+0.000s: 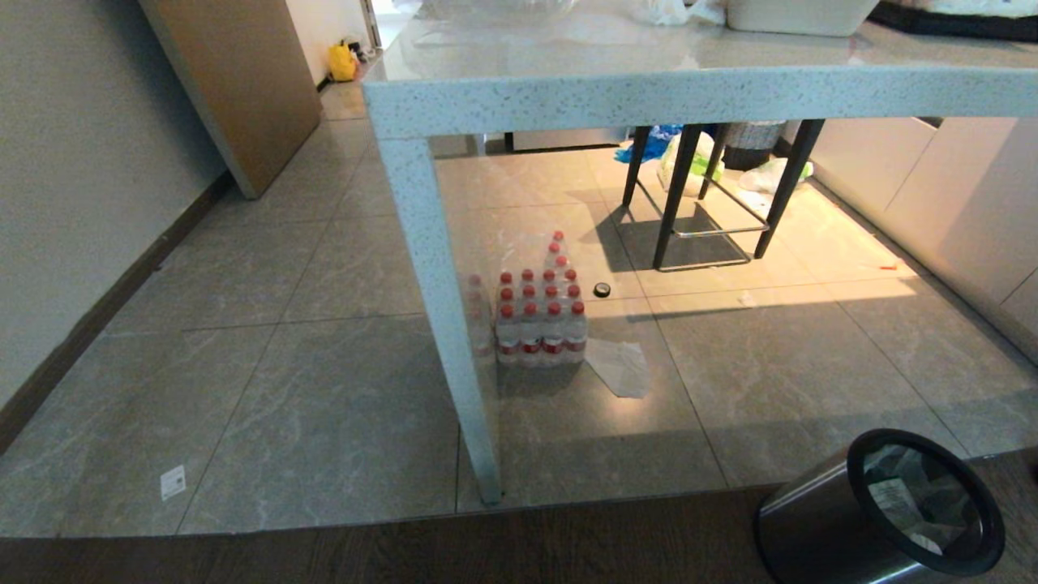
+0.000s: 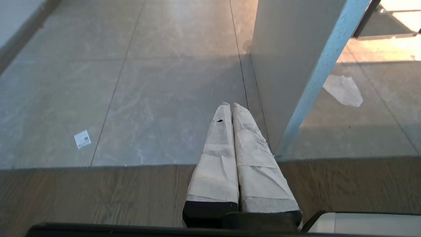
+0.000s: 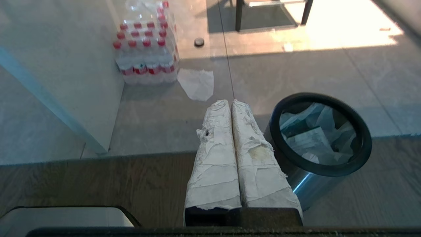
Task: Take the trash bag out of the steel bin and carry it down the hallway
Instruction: Place the outer trash can on the ground
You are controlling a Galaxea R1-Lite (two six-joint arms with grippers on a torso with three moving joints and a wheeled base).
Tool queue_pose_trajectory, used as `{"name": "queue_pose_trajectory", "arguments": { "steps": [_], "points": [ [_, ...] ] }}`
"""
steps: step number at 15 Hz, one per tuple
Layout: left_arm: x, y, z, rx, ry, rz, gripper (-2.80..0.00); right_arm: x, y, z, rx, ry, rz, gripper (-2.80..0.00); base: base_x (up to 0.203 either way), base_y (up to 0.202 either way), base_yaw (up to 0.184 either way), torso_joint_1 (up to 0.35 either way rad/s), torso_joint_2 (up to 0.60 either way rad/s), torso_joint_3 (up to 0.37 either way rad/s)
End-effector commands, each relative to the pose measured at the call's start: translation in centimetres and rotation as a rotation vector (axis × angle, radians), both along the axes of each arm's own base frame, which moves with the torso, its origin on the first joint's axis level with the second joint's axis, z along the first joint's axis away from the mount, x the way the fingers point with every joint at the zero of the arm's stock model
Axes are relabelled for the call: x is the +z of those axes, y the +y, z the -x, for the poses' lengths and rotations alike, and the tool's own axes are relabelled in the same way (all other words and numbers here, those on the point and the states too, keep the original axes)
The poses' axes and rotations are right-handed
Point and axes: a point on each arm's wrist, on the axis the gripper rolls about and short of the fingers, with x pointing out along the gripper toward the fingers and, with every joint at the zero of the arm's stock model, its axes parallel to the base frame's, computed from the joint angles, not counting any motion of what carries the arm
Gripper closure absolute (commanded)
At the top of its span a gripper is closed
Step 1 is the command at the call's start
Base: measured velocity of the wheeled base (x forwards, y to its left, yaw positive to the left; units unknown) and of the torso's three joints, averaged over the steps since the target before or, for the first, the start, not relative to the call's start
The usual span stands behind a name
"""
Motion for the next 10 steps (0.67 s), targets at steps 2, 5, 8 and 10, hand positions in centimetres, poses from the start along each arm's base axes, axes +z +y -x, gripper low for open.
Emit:
{"name": "queue_pose_trajectory", "arguments": {
  "steps": [2, 5, 8, 10],
  "points": [
    [0.00, 0.00, 0.00, 0.001, 0.000, 0.000, 0.00, 0.01, 0.00, 0.01, 0.001, -0.001, 0.000, 0.00, 0.000, 0.000, 0.000, 0.006, 0.00, -0.195],
    [0.00, 0.00, 0.00, 0.001, 0.000, 0.000, 0.00, 0.01, 0.00, 0.01, 0.001, -0.001, 0.000, 0.00, 0.000, 0.000, 0.000, 0.002, 0.00, -0.195],
    [0.00, 0.00, 0.00, 0.002, 0.000, 0.000, 0.00, 0.01, 0.00, 0.01, 0.001, -0.001, 0.000, 0.00, 0.000, 0.000, 0.000, 0.002, 0.00, -0.199],
    [0.00, 0.00, 0.00, 0.001, 0.000, 0.000, 0.00, 0.01, 0.00, 0.01, 0.001, -0.001, 0.000, 0.00, 0.000, 0.000, 0.000, 0.004, 0.01, -0.199]
  ]
}}
